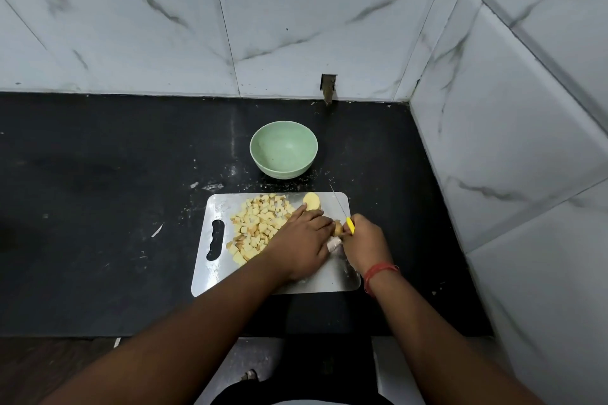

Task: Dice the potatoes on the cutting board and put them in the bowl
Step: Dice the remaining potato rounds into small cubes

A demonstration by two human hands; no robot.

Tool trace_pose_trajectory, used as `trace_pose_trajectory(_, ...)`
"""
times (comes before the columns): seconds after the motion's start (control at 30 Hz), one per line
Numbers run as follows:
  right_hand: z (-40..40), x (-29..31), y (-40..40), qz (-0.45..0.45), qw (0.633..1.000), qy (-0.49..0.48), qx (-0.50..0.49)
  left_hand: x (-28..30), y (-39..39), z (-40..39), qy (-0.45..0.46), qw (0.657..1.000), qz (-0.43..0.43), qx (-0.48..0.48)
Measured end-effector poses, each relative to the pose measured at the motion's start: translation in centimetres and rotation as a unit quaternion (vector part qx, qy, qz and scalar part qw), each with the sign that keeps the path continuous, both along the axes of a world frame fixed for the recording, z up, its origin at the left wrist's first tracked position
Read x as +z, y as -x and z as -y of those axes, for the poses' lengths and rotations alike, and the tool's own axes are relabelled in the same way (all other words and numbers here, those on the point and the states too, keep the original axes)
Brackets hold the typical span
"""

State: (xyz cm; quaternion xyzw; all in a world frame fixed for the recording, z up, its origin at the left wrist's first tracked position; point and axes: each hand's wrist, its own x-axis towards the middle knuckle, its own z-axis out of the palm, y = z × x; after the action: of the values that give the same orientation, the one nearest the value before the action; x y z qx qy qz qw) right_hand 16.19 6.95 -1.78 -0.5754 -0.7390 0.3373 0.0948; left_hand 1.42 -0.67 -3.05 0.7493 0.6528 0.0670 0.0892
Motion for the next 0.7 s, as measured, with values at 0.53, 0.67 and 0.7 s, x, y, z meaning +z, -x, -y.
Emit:
trace_pose_trajectory(0.53,0.1,-0.8,-0.9,0.009,0.996,-0.057,0.063,-1.4,-0.2,1.7,-0.109,0.993,0.005,0.052)
trace_pose_trajectory(0.67,-0.1,-0.8,-0.9,0.021,0.993,-0.074,0.089,-1.4,-0.1,1.9,-0.098,0.993,-0.012,0.06)
trace_pose_trajectory(0.7,-0.1,-0.8,-0.9,0.024,0.992,-0.077,0.094,-1.4,-0.2,1.8,-0.101,0.993,-0.011,0.061)
